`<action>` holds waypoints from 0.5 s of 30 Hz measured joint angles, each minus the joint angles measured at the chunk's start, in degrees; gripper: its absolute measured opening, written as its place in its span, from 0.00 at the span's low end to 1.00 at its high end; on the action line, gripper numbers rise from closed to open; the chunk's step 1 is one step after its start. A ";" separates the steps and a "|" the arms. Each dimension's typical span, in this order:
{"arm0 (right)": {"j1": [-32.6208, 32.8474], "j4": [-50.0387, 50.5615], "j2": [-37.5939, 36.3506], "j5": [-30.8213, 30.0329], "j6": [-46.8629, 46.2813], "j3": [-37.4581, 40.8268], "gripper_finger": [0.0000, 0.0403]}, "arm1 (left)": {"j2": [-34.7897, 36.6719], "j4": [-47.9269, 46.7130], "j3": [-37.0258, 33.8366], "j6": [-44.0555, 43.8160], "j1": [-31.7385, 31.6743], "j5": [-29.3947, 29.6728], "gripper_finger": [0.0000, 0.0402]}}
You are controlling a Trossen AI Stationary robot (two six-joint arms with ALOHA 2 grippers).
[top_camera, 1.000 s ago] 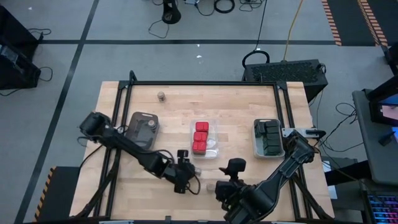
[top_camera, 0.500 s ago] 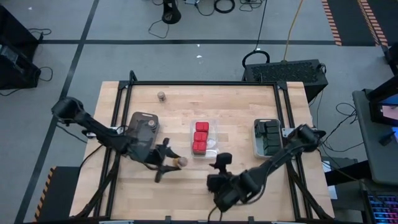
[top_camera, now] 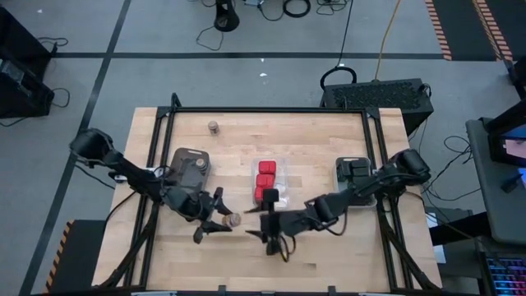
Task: Sort spices by type
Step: Put the brown seasoning can into the black bin
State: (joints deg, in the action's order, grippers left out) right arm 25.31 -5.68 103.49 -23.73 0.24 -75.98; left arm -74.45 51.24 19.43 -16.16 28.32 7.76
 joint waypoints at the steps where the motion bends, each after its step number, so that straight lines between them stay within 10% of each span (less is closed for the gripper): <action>1: -0.57 0.25 0.34 0.01 -0.36 0.04 0.59 | -0.74 0.38 0.86 0.06 0.00 -0.51 0.51; 15: -1.63 -6.92 4.26 1.53 -3.81 0.03 0.59 | -3.08 5.03 1.64 6.46 -0.09 -0.25 0.51</action>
State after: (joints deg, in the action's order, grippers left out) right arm 23.68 -12.60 107.75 -22.20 -3.57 -75.94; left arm -77.54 56.27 21.07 -9.71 28.23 7.51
